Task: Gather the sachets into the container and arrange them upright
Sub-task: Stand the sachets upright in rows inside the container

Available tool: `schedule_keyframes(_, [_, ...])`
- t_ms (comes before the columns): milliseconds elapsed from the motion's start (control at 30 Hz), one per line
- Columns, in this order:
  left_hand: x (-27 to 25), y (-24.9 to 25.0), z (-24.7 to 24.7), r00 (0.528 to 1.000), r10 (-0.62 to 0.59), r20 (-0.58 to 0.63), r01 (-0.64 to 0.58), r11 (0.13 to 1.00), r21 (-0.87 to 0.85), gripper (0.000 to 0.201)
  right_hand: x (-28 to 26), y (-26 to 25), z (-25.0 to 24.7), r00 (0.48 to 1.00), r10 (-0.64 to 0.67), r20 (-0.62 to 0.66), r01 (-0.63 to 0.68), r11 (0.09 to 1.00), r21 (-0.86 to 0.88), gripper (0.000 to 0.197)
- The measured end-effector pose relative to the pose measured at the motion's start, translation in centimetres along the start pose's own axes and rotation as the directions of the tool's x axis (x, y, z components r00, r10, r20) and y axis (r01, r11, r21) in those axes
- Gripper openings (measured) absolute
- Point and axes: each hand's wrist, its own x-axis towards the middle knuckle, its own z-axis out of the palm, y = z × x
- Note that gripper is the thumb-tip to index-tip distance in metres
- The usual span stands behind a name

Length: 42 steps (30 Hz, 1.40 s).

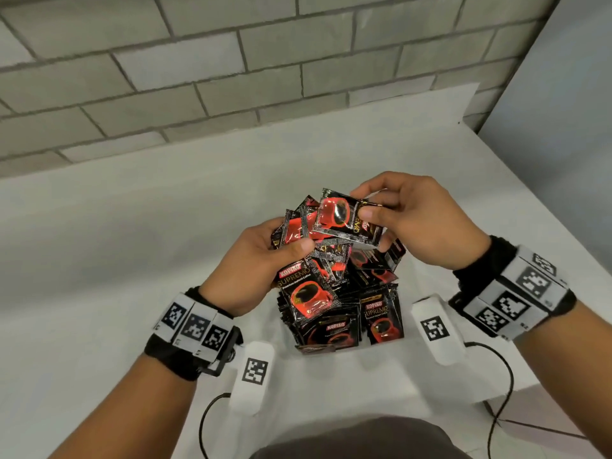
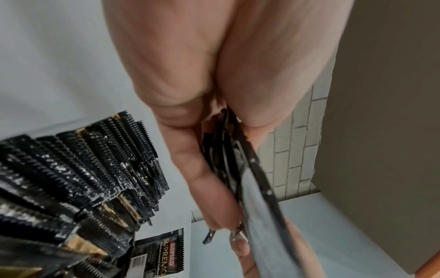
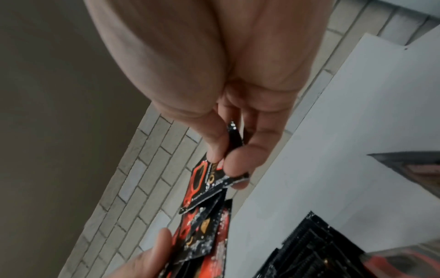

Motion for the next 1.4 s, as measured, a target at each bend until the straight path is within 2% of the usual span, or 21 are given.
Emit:
schedule_keyframes(167, [0.4, 0.2, 0.7, 0.999, 0.018, -0.05, -0.017, 1.0, 0.015, 0.047, -0.6, 0.4, -0.6, 0.999, -0.037, 0.04, 0.039, 0.997, -0.067, 0.018])
schedule_keyframes(267, [0.6, 0.3, 1.1, 0.995, 0.044, -0.086, -0.039, 0.998, 0.05, 0.041, -0.7, 0.5, -0.8, 0.997, -0.047, 0.065, 0.048, 0.999, -0.011, 0.021])
schedule_keyframes(333, [0.7, 0.5, 0.9, 0.988, 0.086, -0.127, -0.071, 0.991, 0.112, 0.029, -0.5, 0.5, -1.2, 0.999, -0.038, 0.014, 0.037, 0.998, 0.047, 0.02])
schedule_keyframes(467, [0.8, 1.4, -1.6, 0.945, 0.19, -0.268, -0.128, 0.964, 0.233, 0.013, 0.7, 0.9, -3.2, 0.981, 0.043, -0.189, -0.015, 0.989, 0.148, 0.015])
schedule_keyframes(533, [0.5, 1.6, -3.3, 0.927, 0.19, -0.324, -0.125, 0.97, 0.21, 0.015, 1.4, 1.5, -4.1, 0.979, 0.046, -0.196, -0.033, 0.997, 0.071, 0.017])
schedule_keyframes(600, [-0.1, 1.4, -4.8, 0.922, 0.175, -0.346, -0.116, 0.976, 0.187, 0.024, 1.9, 2.3, -4.2, 0.988, -0.005, -0.157, -0.023, 0.984, -0.175, 0.023])
schedule_keyframes(700, [-1.0, 0.7, -5.6, 0.927, 0.147, -0.346, -0.097, 0.983, 0.158, 0.036, 2.5, 2.7, -3.1, 0.992, -0.074, -0.099, 0.02, 0.885, -0.466, 0.026])
schedule_keyframes(833, [-1.6, -0.3, -5.2, 0.934, 0.125, -0.335, -0.085, 0.988, 0.131, 0.028, 3.5, 3.1, -1.4, 0.992, -0.127, 0.017, 0.108, 0.757, -0.644, 0.022])
schedule_keyframes(933, [-1.9, -0.5, -4.8, 0.934, 0.121, -0.335, -0.085, 0.989, 0.121, 0.026, 4.4, 3.4, -0.4, 0.985, -0.133, 0.109, 0.17, 0.656, -0.735, 0.014])
schedule_keyframes(1067, [-2.0, -0.4, -4.9, 0.936, 0.117, -0.332, -0.085, 0.99, 0.11, 0.026, 5.5, 3.7, 0.8, 0.98, -0.043, 0.196, 0.188, 0.534, -0.824, 0.01])
schedule_keyframes(1200, [-2.0, -0.5, -4.9, 0.94, 0.114, -0.322, -0.081, 0.99, 0.115, 0.024, 6.3, 3.9, 1.7, 0.974, -0.004, 0.227, 0.189, 0.568, -0.801, 0.02])
schedule_keyframes(1267, [-2.1, -0.5, -4.8, 0.943, 0.112, -0.314, -0.08, 0.99, 0.115, 0.024, 6.5, 4.0, 1.7, 0.971, -0.008, 0.239, 0.199, 0.578, -0.791, 0.013])
schedule_keyframes(1400, [-2.1, -0.4, -4.8, 0.948, 0.105, -0.3, -0.071, 0.99, 0.12, 0.025, 6.5, 4.1, 1.4, 0.966, -0.016, 0.258, 0.221, 0.565, -0.795, 0.017])
